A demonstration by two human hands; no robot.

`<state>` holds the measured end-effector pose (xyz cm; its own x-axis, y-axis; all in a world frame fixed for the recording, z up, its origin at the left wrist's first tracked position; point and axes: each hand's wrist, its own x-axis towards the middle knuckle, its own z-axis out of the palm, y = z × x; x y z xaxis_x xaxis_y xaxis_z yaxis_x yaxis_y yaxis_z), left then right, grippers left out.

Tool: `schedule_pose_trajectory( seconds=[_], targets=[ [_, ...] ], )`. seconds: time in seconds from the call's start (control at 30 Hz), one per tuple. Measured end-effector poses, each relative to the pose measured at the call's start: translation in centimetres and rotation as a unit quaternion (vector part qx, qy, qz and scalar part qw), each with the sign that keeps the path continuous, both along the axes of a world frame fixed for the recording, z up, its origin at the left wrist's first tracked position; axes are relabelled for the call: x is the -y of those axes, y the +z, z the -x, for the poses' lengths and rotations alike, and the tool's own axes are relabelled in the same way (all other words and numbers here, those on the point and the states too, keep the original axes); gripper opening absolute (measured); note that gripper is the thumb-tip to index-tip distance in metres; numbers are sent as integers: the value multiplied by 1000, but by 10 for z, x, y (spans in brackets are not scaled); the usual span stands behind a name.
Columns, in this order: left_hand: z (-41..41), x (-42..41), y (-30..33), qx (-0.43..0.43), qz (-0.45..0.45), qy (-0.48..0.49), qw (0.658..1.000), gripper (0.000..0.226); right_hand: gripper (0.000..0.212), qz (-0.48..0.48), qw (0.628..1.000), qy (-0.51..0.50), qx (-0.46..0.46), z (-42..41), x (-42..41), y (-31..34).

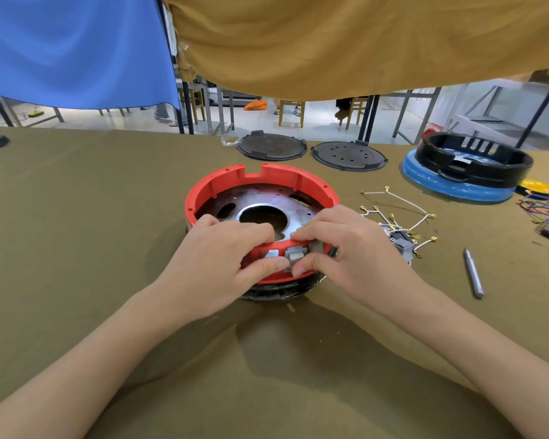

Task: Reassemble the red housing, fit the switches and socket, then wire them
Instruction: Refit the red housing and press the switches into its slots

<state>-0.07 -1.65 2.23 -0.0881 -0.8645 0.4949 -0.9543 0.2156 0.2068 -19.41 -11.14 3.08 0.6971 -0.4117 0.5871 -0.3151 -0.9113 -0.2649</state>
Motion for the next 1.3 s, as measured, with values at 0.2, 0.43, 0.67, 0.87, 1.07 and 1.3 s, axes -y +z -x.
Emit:
schedule_pose_trajectory(
  seconds=[0.2,0.43,0.67,0.87,1.07,1.3],
  targets=[
    [2,0,0,-1,0,5,1000,36,27,11,1000,-5,-7,-1,3,-1],
    [-4,-4,2,12,-8,-22,1000,31,38,-31,999,22,-19,11,9,-7],
    [-3,-3,3,9,0,-32,999,24,30,-56,998,28,1,12,8,-4],
    [-16,-6,3,12,15,-19,1000,39,12,-143,974,-151,93,42,33,19],
    [-6,-5,2,31,25,-5,999,42,9,-226,915,-311,-120,81,60,28],
    [-9,-8,6,-3,14,-27,1000,41,28,-202,901,-308,-230,75,56,17]
  ],
)
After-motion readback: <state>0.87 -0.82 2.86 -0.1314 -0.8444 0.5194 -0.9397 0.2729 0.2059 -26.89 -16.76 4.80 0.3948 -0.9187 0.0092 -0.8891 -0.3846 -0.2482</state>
